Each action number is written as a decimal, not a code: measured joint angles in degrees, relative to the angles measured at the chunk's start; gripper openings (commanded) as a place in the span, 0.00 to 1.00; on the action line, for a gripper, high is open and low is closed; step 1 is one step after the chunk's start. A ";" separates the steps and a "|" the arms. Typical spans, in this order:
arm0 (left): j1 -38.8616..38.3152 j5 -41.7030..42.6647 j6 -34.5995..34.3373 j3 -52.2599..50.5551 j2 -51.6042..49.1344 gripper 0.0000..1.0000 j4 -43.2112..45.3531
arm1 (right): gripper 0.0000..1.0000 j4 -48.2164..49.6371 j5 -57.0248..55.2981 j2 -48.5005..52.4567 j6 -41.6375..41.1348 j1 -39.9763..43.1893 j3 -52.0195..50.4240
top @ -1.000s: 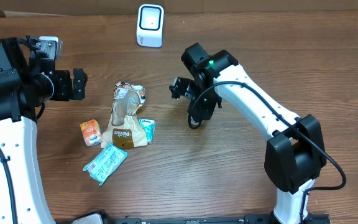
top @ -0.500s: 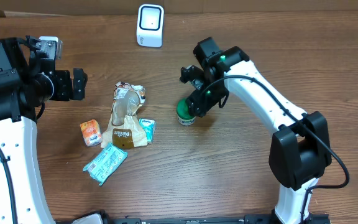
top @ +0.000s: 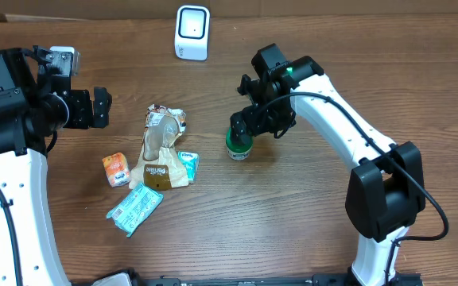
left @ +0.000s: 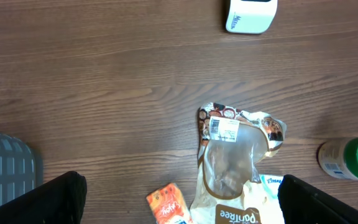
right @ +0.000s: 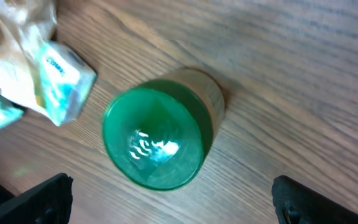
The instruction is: Scan the item barcode
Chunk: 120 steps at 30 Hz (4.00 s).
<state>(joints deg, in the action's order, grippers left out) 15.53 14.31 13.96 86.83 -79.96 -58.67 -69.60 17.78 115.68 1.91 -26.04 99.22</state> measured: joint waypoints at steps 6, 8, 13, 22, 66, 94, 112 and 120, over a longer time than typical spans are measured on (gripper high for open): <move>0.00 -0.02 0.00 0.00 0.00 1.00 0.04 | 1.00 1.33 -2.86 0.00 -3.89 -2.84 5.35; 0.00 0.00 0.00 0.00 0.00 1.00 0.02 | 1.00 1.20 -5.90 0.15 -4.74 -5.09 5.35; 0.00 0.00 0.00 0.00 0.00 1.00 0.02 | 1.00 1.01 -11.37 1.81 -5.64 -9.22 5.35; 0.00 -0.02 0.00 0.00 0.00 1.00 0.02 | 0.89 2.49 -12.66 4.09 -6.58 -8.37 5.33; 0.00 -0.02 0.00 0.00 0.00 1.00 0.04 | 0.33 1.38 -5.86 4.42 -8.72 -7.32 4.66; 0.00 -0.02 0.00 0.00 0.00 1.00 0.07 | 0.17 -1.42 50.82 -5.99 5.53 12.92 12.87; 0.00 0.00 0.00 0.00 0.00 1.00 0.02 | 0.29 7.43 30.25 -5.99 -22.93 9.05 18.67; 0.00 0.00 0.00 0.00 0.00 1.00 0.02 | 0.29 17.84 2.60 -6.14 -20.63 2.69 28.11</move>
<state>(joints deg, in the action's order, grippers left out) 15.53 14.31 13.96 86.83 -79.96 -58.65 -51.77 20.38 109.54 -18.72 -23.35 127.33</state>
